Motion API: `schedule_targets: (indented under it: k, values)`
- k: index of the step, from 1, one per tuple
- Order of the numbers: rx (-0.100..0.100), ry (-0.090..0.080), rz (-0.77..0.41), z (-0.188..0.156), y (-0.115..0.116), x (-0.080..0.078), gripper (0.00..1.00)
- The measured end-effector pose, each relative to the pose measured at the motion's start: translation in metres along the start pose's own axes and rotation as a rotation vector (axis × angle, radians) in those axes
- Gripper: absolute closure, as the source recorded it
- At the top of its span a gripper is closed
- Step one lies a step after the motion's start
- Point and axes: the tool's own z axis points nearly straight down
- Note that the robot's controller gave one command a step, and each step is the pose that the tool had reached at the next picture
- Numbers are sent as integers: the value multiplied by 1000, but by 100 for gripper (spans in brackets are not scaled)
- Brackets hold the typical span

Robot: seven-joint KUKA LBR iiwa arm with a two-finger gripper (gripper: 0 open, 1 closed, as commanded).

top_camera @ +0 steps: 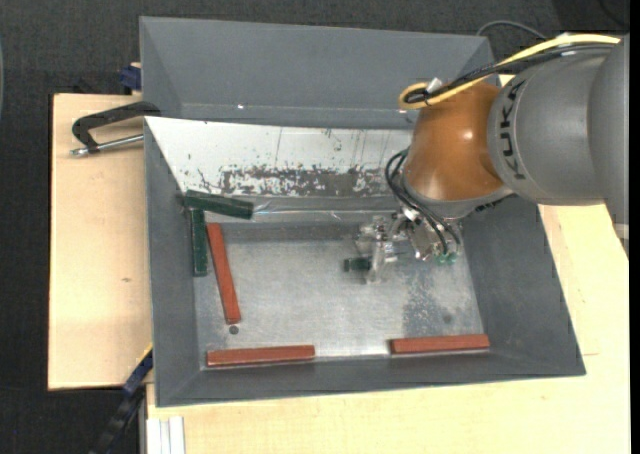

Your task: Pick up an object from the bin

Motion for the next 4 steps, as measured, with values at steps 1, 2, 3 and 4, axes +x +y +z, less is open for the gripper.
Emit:
schedule_targets:
  k: [1,2,3,4]
  values:
    - [0,-1,0,-10,0,0,100]
    - [0,1,0,-21,0,0,100]
    - [0,-2,-1,-40,1,0,100]
    - [1,-4,-1,-52,1,-1,100]
